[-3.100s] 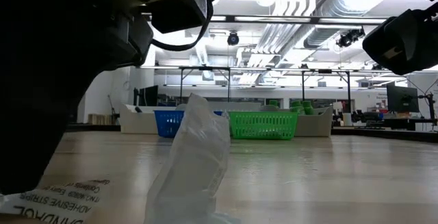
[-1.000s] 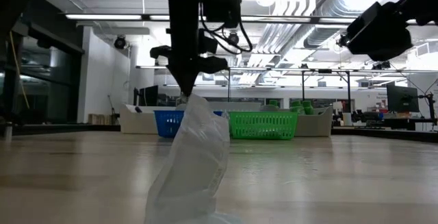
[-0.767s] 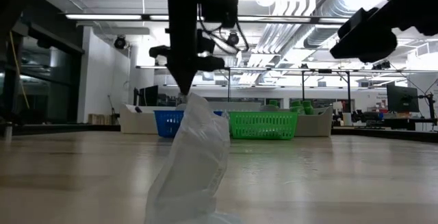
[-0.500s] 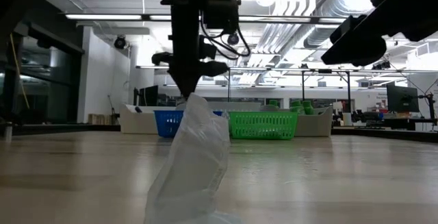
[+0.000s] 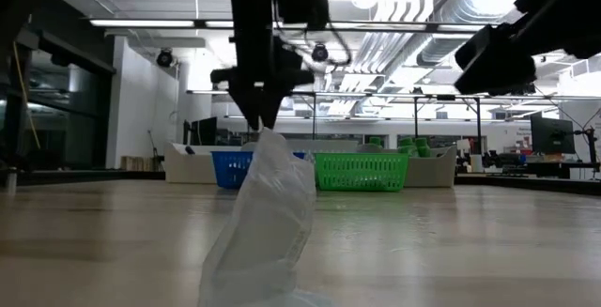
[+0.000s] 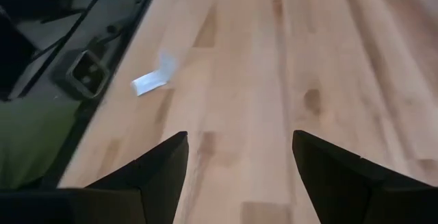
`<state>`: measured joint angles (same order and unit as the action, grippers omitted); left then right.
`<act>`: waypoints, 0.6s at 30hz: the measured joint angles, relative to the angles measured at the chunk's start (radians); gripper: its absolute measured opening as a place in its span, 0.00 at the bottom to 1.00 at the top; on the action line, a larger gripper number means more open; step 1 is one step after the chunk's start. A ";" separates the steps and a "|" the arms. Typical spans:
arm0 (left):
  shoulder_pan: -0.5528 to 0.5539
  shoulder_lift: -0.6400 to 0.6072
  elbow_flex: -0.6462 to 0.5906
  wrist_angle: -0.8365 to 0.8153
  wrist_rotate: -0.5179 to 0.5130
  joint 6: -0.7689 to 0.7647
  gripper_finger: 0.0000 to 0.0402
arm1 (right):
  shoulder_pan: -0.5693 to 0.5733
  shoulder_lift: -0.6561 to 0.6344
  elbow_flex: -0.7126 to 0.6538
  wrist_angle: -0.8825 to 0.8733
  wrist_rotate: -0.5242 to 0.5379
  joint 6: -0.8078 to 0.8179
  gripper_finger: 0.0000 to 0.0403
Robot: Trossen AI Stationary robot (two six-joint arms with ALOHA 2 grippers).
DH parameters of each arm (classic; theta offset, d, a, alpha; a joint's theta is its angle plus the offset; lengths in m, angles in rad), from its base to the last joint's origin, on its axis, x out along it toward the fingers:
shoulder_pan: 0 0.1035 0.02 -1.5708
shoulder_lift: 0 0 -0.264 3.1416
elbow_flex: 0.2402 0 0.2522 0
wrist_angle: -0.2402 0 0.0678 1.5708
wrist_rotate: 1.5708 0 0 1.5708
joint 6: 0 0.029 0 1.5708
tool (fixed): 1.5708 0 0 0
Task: Pick & Place Travel size toiletries
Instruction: Put the white bandage pad into the blue basket
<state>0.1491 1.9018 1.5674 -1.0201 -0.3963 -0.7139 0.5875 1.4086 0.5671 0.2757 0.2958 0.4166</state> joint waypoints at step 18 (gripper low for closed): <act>-0.537 -0.020 0.002 0.085 -0.025 -0.323 0.37 | 0.028 0.000 0.000 -0.037 -0.037 0.001 0.64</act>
<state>-0.3879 1.8814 1.5696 -0.9353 -0.4208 -1.0364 0.6151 1.4088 0.5674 0.2392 0.2592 0.4171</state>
